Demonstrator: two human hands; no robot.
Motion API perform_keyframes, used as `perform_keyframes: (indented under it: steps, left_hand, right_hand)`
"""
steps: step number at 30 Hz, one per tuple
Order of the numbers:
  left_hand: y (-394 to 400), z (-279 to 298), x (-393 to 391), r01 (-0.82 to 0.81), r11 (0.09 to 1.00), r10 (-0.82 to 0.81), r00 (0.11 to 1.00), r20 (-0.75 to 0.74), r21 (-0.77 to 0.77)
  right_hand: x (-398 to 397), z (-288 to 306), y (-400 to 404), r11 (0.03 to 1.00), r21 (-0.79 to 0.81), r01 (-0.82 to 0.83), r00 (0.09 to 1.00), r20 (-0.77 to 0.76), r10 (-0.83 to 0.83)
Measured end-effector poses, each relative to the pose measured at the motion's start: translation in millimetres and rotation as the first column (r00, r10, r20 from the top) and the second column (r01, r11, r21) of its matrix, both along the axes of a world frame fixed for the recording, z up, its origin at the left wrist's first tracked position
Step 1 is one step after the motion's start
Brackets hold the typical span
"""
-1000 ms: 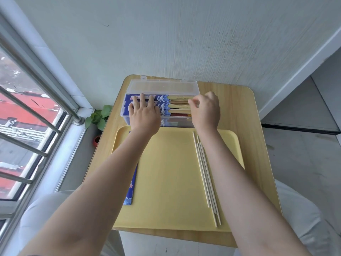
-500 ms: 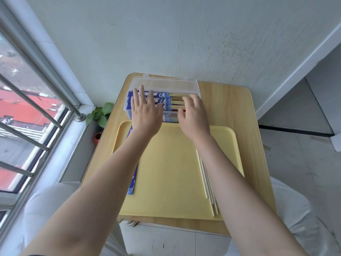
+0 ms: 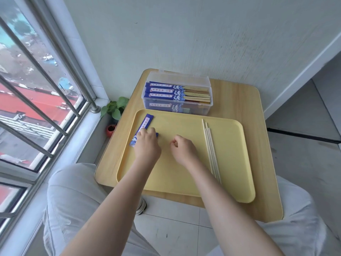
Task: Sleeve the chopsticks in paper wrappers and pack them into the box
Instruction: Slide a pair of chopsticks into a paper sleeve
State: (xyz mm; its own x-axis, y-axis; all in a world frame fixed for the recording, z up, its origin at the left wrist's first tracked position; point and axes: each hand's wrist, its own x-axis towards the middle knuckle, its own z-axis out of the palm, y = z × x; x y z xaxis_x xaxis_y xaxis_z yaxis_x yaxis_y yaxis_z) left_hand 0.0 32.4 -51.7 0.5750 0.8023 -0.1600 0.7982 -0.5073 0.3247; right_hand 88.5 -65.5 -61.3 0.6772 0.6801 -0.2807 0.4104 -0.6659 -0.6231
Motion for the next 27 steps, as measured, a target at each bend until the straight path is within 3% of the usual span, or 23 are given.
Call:
perform_keyframes:
  steps: [5,8,11,14,16,18,20,21,23,25,27]
  left_hand:
    - [-3,0,-4,-0.051,0.964,0.109,0.971,0.215,-0.261]
    - [-9,10,-1,-0.174,0.783,0.444,0.829,0.340,-0.597]
    - [-12,14,5,-0.202,0.626,0.650,0.668,0.362,-0.753]
    - [-15,17,10,-0.160,0.507,0.763,0.541,0.355,-0.847]
    - [-18,18,11,-0.175,0.493,0.763,0.557,0.327,-0.852]
    - [-21,17,10,-0.257,0.723,0.568,0.750,0.339,-0.642]
    - [-27,17,6,-0.103,0.936,0.249,0.872,0.422,-0.338]
    - [-30,20,6,0.052,0.960,0.086,0.880,0.468,-0.275]
    - [-35,22,7,0.337,0.907,-0.199,0.870,0.452,-0.251]
    - [-40,21,11,0.466,0.875,-0.409,0.856,0.317,-0.131]
    - [-44,20,15,0.492,0.870,-0.470,0.842,0.264,-0.022]
  right_hand:
    - [1,-3,-14,0.994,0.076,0.078,0.983,-0.171,-0.064]
    - [-4,5,-22,0.974,0.169,0.150,0.913,-0.402,-0.071]
    - [-8,16,-32,0.957,0.209,0.201,0.781,-0.623,-0.027]
    - [-3,19,-40,0.947,0.242,0.211,0.811,-0.585,-0.031]
    - [5,20,-44,0.914,0.293,0.281,0.836,-0.542,-0.084]
    - [14,23,-48,0.882,0.325,0.341,0.857,-0.493,-0.150]
    - [21,28,-51,0.886,0.308,0.346,0.881,-0.432,-0.194]
    - [24,30,-54,0.899,0.285,0.333,0.890,-0.411,-0.199]
    - [30,33,-58,0.927,0.228,0.298,0.890,-0.418,-0.184]
    - [34,32,-61,0.948,0.181,0.262,0.876,-0.457,-0.155]
    - [36,30,-66,0.961,0.159,0.229,0.869,-0.478,-0.128]
